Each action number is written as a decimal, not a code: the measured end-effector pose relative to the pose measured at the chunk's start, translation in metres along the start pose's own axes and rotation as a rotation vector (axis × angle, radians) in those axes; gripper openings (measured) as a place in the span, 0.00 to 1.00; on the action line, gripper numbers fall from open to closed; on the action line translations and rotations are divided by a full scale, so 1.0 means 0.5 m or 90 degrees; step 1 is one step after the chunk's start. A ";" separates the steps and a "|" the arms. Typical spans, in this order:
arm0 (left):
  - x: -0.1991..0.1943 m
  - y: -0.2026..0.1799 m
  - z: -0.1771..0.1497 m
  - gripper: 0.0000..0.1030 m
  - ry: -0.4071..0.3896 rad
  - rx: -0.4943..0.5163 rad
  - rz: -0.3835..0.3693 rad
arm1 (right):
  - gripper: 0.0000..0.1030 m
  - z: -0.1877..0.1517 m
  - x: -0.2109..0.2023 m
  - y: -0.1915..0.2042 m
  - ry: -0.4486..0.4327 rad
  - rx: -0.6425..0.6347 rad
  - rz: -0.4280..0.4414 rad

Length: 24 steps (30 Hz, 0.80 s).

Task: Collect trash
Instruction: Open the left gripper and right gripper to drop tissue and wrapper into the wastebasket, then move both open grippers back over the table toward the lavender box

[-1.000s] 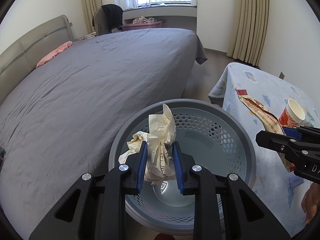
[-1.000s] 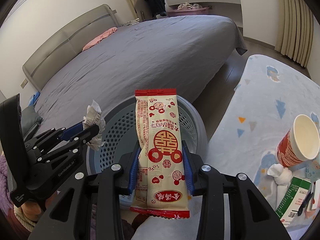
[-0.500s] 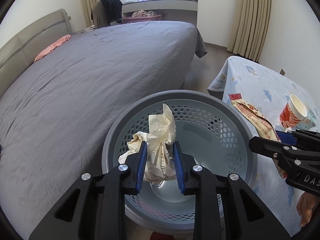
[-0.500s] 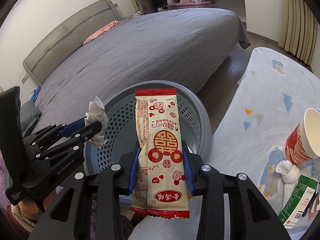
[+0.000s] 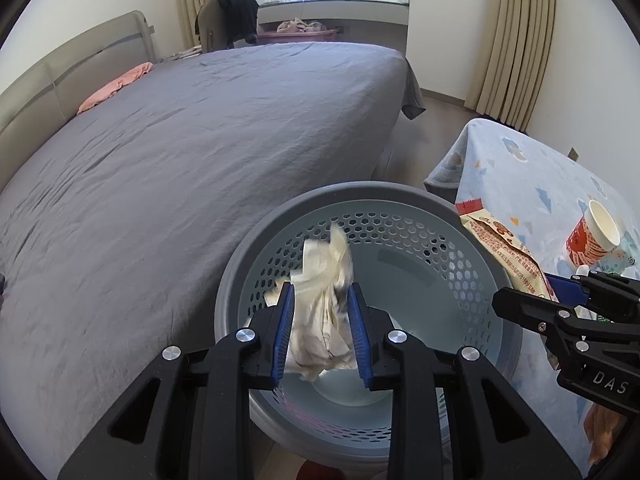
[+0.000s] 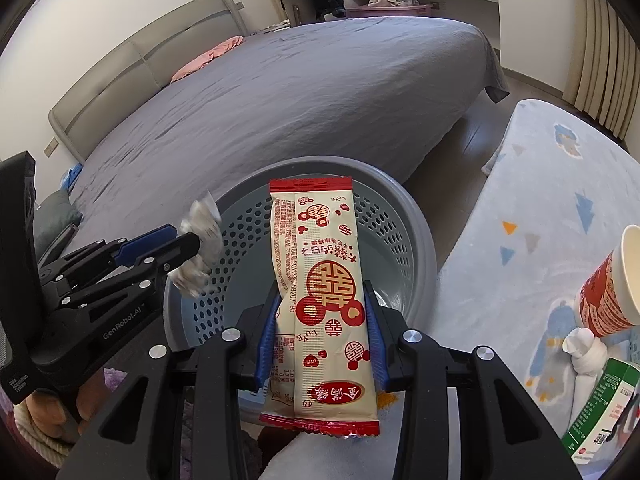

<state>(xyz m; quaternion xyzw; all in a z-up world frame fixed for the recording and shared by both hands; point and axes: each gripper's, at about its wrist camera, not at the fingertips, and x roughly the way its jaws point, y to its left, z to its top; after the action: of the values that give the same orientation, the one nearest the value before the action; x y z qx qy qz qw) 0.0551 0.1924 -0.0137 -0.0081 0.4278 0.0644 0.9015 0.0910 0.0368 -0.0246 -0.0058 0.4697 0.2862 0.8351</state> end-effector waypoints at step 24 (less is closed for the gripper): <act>-0.014 0.015 0.004 0.78 -0.024 -0.021 0.025 | 0.51 0.000 -0.011 -0.006 -0.011 0.010 -0.004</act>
<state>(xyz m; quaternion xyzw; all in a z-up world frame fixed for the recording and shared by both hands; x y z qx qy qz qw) 0.0512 0.1994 -0.0066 -0.0132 0.4095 0.0890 0.9079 0.0903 0.0319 -0.0210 0.0019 0.4646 0.2800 0.8401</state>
